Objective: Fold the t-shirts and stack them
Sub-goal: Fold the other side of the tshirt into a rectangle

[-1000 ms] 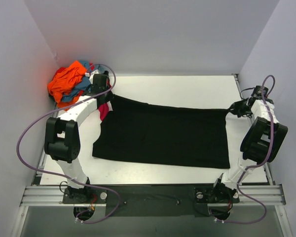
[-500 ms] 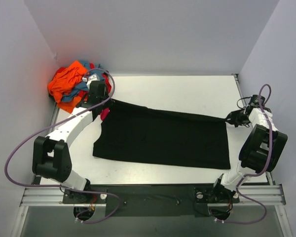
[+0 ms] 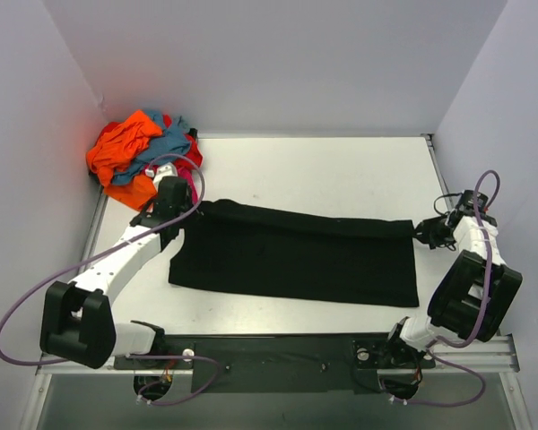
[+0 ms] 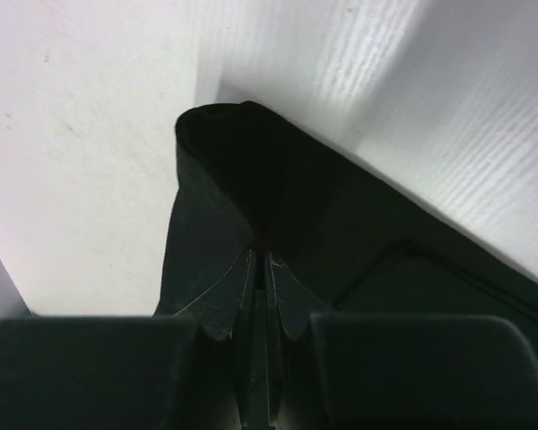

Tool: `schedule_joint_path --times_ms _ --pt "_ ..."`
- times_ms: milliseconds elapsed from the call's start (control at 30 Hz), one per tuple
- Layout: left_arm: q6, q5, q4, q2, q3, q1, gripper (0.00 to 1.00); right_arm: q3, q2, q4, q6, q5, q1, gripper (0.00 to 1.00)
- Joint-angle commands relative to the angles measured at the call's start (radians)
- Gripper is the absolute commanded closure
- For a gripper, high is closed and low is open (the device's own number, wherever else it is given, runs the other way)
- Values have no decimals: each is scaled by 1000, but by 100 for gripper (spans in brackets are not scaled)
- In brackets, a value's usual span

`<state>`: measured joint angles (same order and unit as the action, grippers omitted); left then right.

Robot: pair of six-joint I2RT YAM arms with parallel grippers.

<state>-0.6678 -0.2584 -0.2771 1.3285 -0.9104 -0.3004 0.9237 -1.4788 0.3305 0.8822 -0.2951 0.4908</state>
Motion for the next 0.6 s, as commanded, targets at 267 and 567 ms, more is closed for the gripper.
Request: schedule_joint_path --times_ms 267,567 --pt "10 -88 -19 -130 122 -43 100 -124 81 33 -65 31 35 100" --pt "-41 -97 -42 -227 243 -77 100 -189 94 27 -77 85 45 100"
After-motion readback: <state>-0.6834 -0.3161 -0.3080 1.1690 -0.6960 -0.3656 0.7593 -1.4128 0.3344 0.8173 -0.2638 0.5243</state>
